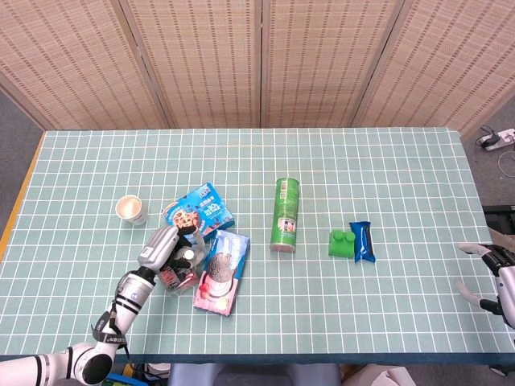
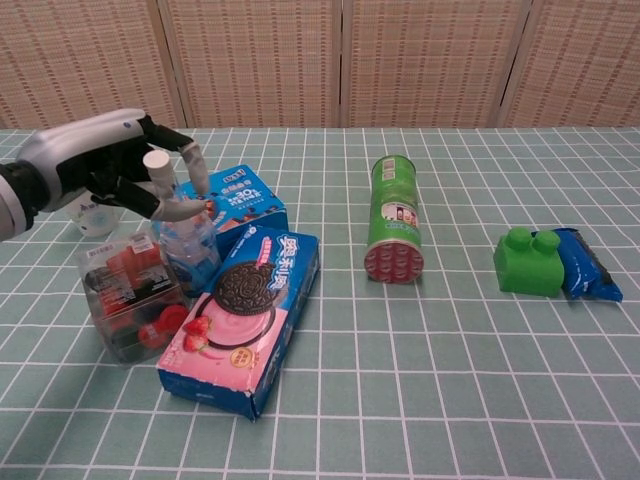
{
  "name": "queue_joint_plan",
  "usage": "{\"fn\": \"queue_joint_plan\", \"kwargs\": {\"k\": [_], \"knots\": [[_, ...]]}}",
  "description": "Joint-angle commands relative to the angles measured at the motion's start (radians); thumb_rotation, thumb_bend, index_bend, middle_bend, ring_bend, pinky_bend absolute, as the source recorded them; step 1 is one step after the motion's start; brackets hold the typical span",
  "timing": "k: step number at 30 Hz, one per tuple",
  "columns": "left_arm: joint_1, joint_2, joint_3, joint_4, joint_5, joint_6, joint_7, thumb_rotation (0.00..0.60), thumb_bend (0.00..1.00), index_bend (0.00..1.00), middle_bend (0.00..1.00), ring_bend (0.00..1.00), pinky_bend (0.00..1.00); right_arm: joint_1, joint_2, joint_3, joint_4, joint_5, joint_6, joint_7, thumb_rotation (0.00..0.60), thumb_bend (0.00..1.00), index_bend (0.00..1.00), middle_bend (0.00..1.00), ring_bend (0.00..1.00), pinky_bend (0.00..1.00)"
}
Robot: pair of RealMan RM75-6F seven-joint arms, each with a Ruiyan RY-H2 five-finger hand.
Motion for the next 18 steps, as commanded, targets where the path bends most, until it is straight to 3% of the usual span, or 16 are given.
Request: {"fn": "queue_joint_plan", "kwargs": {"k": [1, 8, 18], "knots": [[0.001, -0.001, 0.001, 0.001, 0.003, 0.000, -0.006, 0.600, 0.38, 0.69, 1.00, 1.00, 1.00, 0.000, 0.000, 0.000, 0.000, 0.000, 0.000, 0.000, 0.600, 0.16, 0.30, 0.36, 0.29, 0.37], [-0.001, 0.004, 0.003, 0.001, 0.002, -0.011, -0.016, 0.600, 0.46, 0.73, 1.00, 1.00, 1.00, 0.000, 0.001, 0.000, 0.002, 0.001, 0.000, 0.004, 0.600, 0.16, 0.30, 0.36, 0.29, 0.37], [-0.001, 0.004, -0.003, -0.015, 0.013, 0.001, -0.017, 0.600, 0.50, 0.78, 1.00, 1.00, 1.00, -0.002, 0.002, 0.000, 0.003, 0.000, 0.003, 0.009, 0.600, 0.17, 0.30, 0.36, 0.29, 0.37]]}}
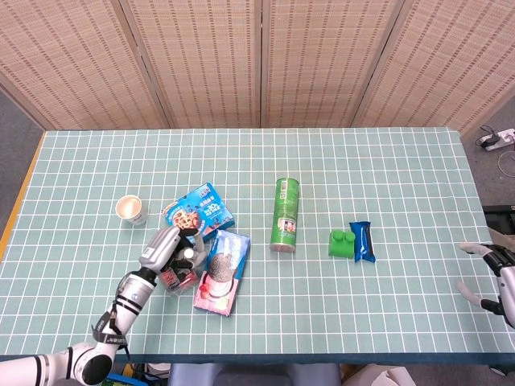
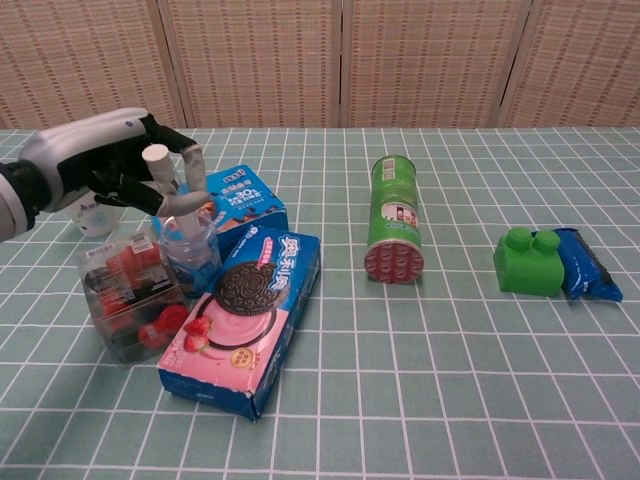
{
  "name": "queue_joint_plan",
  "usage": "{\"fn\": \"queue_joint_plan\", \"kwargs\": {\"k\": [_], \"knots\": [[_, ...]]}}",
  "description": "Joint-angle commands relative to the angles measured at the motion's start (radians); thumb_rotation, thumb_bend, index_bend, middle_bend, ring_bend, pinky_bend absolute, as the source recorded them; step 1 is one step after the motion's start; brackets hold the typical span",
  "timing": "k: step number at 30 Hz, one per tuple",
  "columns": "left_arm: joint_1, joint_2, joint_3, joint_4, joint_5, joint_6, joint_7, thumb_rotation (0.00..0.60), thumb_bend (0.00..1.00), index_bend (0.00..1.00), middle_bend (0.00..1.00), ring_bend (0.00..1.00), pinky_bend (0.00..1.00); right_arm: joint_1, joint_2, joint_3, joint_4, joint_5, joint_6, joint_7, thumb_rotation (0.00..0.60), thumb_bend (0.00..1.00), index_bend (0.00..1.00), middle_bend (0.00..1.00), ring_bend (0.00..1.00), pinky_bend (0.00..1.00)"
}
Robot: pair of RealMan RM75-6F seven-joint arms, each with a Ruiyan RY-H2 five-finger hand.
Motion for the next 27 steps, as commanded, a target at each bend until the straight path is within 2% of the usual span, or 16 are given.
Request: {"fn": "queue_joint_plan", "kwargs": {"k": [1, 15, 27], "knots": [[0.001, 0.002, -0.003, -0.009, 0.006, 0.009, 0.005, 0.600, 0.50, 0.78, 1.00, 1.00, 1.00, 0.000, 0.000, 0.000, 0.001, 0.000, 0.001, 0.002, 0.600, 0.17, 0.30, 0.36, 0.29, 0.37], [0.010, 0.056, -0.035, -0.150, 0.013, 0.086, 0.094, 0.600, 0.51, 0.78, 1.00, 1.00, 1.00, -0.001, 0.001, -0.002, 0.001, -0.008, 0.006, 0.010, 0.600, 0.16, 0.30, 0.36, 0.29, 0.37], [0.041, 0.194, -0.091, -0.352, -0.030, 0.143, 0.116, 0.600, 0.51, 0.78, 1.00, 1.00, 1.00, -0.005, 0.001, -0.004, 0.001, -0.015, 0.015, 0.011, 0.600, 0.16, 0.30, 0.36, 0.29, 0.37]]}}
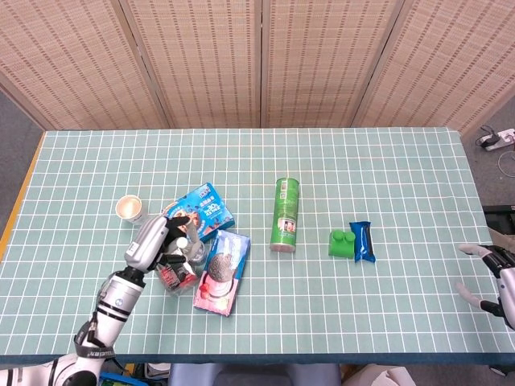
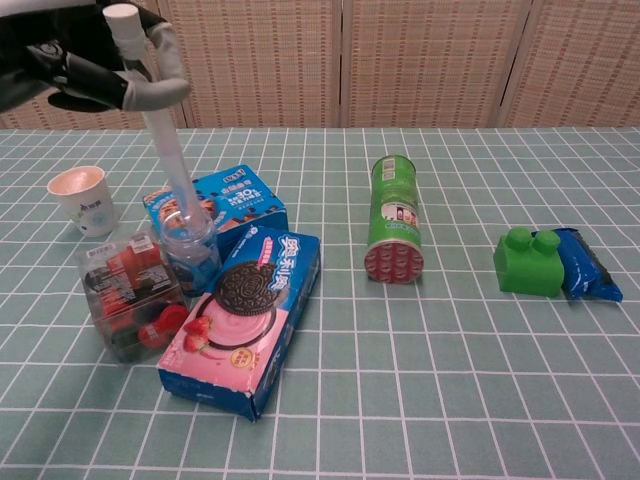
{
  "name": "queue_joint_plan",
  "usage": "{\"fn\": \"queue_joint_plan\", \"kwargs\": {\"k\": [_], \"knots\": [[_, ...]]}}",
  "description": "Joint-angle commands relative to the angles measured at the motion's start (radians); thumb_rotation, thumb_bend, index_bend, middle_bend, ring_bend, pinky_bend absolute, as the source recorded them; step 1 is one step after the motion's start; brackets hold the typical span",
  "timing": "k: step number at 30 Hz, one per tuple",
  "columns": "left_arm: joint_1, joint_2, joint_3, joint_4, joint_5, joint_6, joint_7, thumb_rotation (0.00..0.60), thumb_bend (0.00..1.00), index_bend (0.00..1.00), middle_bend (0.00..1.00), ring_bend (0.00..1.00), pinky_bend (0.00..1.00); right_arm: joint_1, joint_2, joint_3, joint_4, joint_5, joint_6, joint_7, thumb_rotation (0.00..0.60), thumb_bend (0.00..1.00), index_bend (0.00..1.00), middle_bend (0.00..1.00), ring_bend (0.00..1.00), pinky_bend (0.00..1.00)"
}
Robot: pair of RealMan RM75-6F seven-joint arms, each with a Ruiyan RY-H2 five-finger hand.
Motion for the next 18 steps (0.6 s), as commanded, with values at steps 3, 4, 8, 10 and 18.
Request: {"fn": "queue_joint_plan", "kwargs": {"k": [3, 4, 8, 10, 18], "knots": [[0.016, 0.067, -0.015, -0.058, -0.019, 0.013, 0.007, 0.600, 0.51, 0.78, 1.00, 1.00, 1.00, -0.002, 0.001, 0.001, 0.001, 0.003, 0.002, 0.003, 0.600, 0.16, 0.30, 0.36, 0.29, 0.37], [0.019, 0.081, -0.014, -0.066, -0.021, 0.015, 0.013, 0.600, 0.51, 0.78, 1.00, 1.00, 1.00, -0.002, 0.001, 0.002, 0.002, 0.004, 0.002, 0.005, 0.600, 0.16, 0.30, 0.36, 0.29, 0.37], [0.034, 0.136, -0.012, -0.095, -0.019, 0.024, 0.023, 0.600, 0.51, 0.78, 1.00, 1.00, 1.00, 0.000, 0.002, 0.002, 0.002, 0.006, -0.002, 0.007, 0.600, 0.16, 0.30, 0.36, 0.29, 0.37], [0.045, 0.164, -0.012, -0.104, -0.015, 0.036, 0.029, 0.600, 0.51, 0.78, 1.00, 1.00, 1.00, 0.000, 0.002, 0.003, 0.002, 0.008, -0.004, 0.008, 0.600, 0.17, 0.30, 0.36, 0.29, 0.37], [0.068, 0.172, 0.033, -0.012, 0.112, 0.128, 0.179, 0.600, 0.51, 0.77, 1.00, 1.00, 1.00, 0.002, 0.000, 0.001, 0.000, 0.009, -0.009, -0.001, 0.600, 0.17, 0.30, 0.36, 0.29, 0.37]]}}
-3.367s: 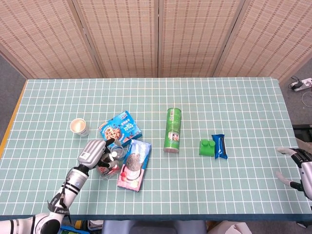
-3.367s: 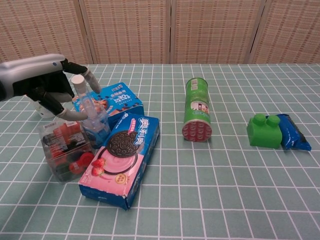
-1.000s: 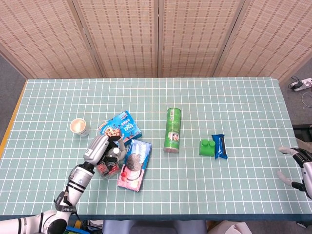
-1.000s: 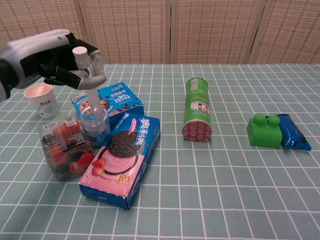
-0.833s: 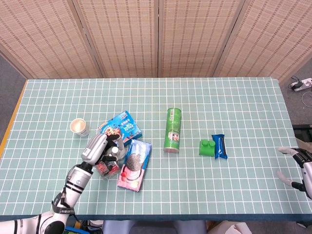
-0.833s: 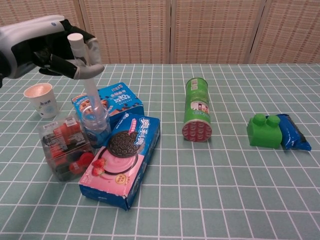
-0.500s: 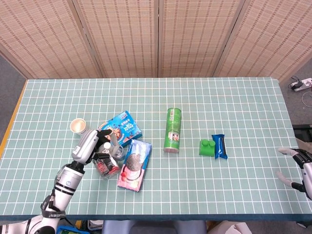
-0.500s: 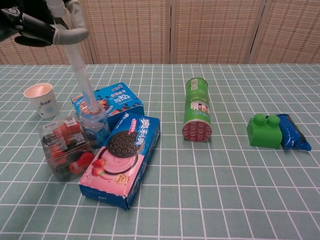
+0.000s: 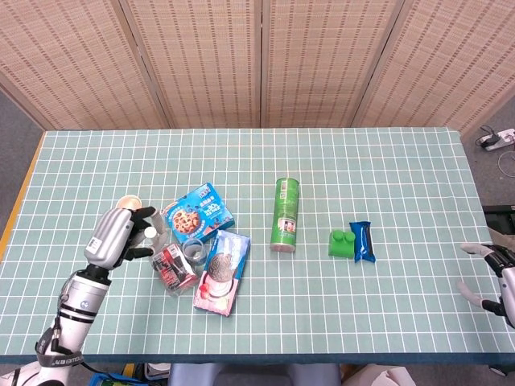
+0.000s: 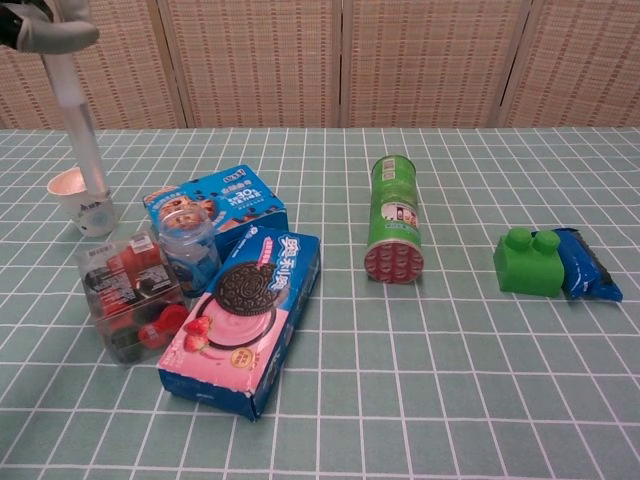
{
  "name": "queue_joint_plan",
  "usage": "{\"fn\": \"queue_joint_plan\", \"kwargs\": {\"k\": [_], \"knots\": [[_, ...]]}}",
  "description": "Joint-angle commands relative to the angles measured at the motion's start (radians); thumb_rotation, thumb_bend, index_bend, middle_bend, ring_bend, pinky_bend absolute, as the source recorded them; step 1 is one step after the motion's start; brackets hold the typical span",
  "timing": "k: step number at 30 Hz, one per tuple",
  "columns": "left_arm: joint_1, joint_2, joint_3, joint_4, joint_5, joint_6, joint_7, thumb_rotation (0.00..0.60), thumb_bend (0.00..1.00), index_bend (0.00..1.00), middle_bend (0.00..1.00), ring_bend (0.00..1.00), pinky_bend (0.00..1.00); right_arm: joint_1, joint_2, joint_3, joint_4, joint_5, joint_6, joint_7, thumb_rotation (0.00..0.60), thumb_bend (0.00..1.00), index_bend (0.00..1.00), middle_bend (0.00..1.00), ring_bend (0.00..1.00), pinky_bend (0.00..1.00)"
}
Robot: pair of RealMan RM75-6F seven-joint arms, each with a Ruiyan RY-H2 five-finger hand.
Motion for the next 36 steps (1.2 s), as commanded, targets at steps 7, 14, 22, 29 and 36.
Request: {"fn": "queue_joint_plan", "kwargs": {"k": [7, 14, 22, 29, 36], "knots": [[0.037, -0.052, 0.040, 0.125, 0.109, 0.078, -0.044, 0.600, 0.51, 0.77, 1.00, 1.00, 1.00, 0.004, -0.002, -0.002, -0.002, 0.002, -0.011, -0.008, 0.600, 0.17, 0.30, 0.36, 0.29, 0.37], [0.064, 0.062, 0.015, 0.108, 0.106, -0.016, -0.427, 0.600, 0.51, 0.76, 1.00, 1.00, 1.00, 0.006, 0.001, -0.005, -0.001, -0.005, -0.014, 0.003, 0.600, 0.16, 0.30, 0.36, 0.29, 0.37], [0.066, 0.005, 0.023, 0.211, 0.132, 0.051, -0.288, 0.600, 0.51, 0.75, 1.00, 1.00, 1.00, 0.008, 0.000, -0.006, -0.003, -0.002, -0.019, -0.004, 0.600, 0.16, 0.30, 0.36, 0.29, 0.37], [0.055, -0.098, 0.028, 0.324, 0.156, 0.153, 0.023, 0.600, 0.51, 0.75, 1.00, 1.00, 1.00, 0.005, 0.000, -0.005, -0.001, -0.002, -0.012, 0.002, 0.600, 0.16, 0.30, 0.36, 0.29, 0.37], [0.066, -0.045, 0.010, 0.191, 0.074, 0.037, -0.278, 0.600, 0.51, 0.74, 1.00, 1.00, 1.00, 0.005, 0.002, -0.006, 0.001, -0.004, -0.010, 0.008, 0.600, 0.16, 0.30, 0.36, 0.29, 0.37]]}}
